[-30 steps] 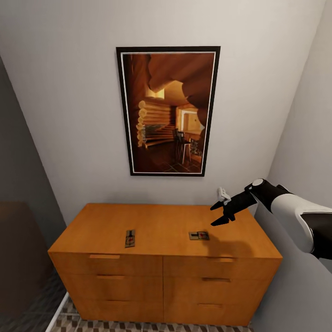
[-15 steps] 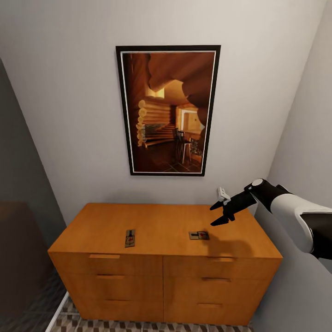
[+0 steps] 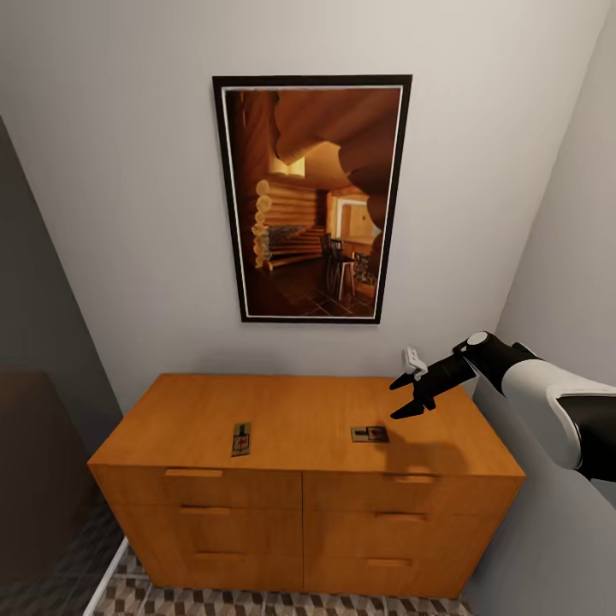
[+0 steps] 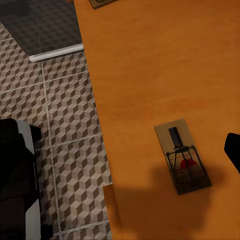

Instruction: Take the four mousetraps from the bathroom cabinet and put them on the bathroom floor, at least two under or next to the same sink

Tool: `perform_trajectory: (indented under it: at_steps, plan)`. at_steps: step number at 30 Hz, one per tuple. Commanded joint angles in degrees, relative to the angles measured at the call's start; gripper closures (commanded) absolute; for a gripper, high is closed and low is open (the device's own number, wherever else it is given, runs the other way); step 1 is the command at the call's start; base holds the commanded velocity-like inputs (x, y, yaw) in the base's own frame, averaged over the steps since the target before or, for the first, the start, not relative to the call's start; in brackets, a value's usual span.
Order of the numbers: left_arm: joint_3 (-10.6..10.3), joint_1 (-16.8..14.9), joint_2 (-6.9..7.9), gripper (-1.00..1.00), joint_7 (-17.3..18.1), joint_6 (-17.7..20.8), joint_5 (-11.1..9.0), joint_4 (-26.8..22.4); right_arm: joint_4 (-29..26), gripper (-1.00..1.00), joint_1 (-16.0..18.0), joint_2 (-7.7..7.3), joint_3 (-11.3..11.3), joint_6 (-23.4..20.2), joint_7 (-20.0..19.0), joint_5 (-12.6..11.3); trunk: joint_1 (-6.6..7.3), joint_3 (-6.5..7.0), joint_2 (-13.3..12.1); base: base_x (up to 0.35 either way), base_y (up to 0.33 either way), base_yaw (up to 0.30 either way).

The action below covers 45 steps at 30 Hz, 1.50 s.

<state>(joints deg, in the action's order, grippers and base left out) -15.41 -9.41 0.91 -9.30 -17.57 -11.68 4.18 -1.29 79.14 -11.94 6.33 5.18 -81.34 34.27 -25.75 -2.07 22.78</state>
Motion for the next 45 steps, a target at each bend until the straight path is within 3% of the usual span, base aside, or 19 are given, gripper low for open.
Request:
perform_trajectory:
  at_steps: [1, 45]
  plan:
    - [-0.5, -0.1, -0.03, -1.00, 0.0, -0.4, -0.5, 0.2, 0.0, -1.00, 0.1, -0.02, 0.4, 0.5, -0.1, -0.3, -0.04, -0.20, 0.1, 0.000, 0.000, 0.000]
    - [-0.5, -0.1, -0.08, -1.00, 0.0, -0.4, -0.4, 0.2, 0.0, -1.00, 0.1, 0.01, 0.4, 0.5, 0.1, -0.3, -0.04, -2.80, 0.1, 0.022, 0.000, 0.000]
